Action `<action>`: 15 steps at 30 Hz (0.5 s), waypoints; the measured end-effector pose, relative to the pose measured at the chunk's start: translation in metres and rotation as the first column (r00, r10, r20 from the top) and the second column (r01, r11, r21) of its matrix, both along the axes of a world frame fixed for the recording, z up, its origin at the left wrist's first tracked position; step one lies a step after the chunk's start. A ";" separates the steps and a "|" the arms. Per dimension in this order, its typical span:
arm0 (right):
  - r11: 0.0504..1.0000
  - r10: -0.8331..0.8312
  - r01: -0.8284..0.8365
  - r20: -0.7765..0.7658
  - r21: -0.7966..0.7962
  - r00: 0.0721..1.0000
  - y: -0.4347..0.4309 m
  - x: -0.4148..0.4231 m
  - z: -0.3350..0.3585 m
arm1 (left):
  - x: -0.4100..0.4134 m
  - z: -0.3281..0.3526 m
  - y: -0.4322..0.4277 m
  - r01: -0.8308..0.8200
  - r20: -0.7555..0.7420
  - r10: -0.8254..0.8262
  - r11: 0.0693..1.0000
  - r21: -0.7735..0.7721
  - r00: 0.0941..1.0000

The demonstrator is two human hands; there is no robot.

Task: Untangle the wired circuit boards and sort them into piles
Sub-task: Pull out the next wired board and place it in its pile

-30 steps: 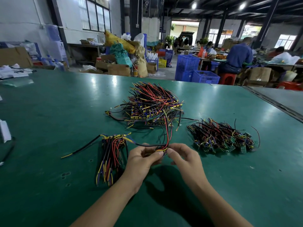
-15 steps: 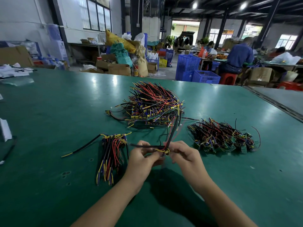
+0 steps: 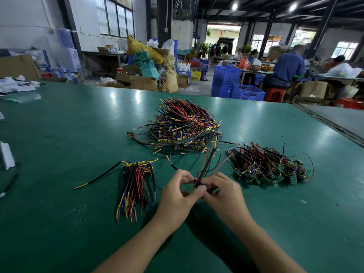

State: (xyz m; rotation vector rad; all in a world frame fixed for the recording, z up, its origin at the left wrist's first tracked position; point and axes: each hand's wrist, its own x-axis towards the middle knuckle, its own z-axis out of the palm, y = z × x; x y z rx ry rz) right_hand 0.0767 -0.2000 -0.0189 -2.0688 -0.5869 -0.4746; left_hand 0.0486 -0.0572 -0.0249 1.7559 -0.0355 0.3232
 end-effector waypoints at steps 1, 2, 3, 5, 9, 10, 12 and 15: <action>1.000 0.011 -0.011 0.008 -0.014 1.000 0.000 0.000 0.000 | 0.001 0.000 0.000 0.006 -0.002 -0.006 1.000 -0.002 1.000; 0.999 0.025 -0.025 0.014 -0.023 1.000 0.000 0.000 0.001 | 0.001 -0.002 0.000 0.008 0.001 -0.008 1.000 -0.003 1.000; 0.999 0.036 -0.035 0.021 -0.026 0.999 0.000 0.000 0.001 | 0.002 -0.003 0.000 0.000 0.010 0.000 1.000 0.005 1.000; 0.999 0.034 -0.034 0.013 -0.017 0.999 0.001 -0.001 0.001 | 0.003 -0.004 0.000 -0.015 0.033 0.014 0.999 0.035 0.999; 0.993 -0.104 0.110 -0.118 0.048 0.988 0.006 0.000 -0.001 | 0.003 -0.006 -0.001 -0.021 0.077 0.016 0.998 0.067 0.997; 0.983 -0.144 0.162 -0.172 0.092 0.975 0.007 0.001 -0.003 | 0.004 -0.007 -0.001 -0.039 0.095 0.030 0.995 0.097 0.995; 0.941 -0.147 0.229 -0.311 0.248 0.939 0.007 0.003 -0.004 | 0.004 -0.006 -0.002 -0.062 0.124 0.046 0.990 0.125 0.991; 0.871 -0.105 0.305 -0.460 0.386 0.881 0.007 0.003 -0.004 | 0.004 -0.006 -0.003 -0.036 0.137 0.020 0.993 0.113 0.990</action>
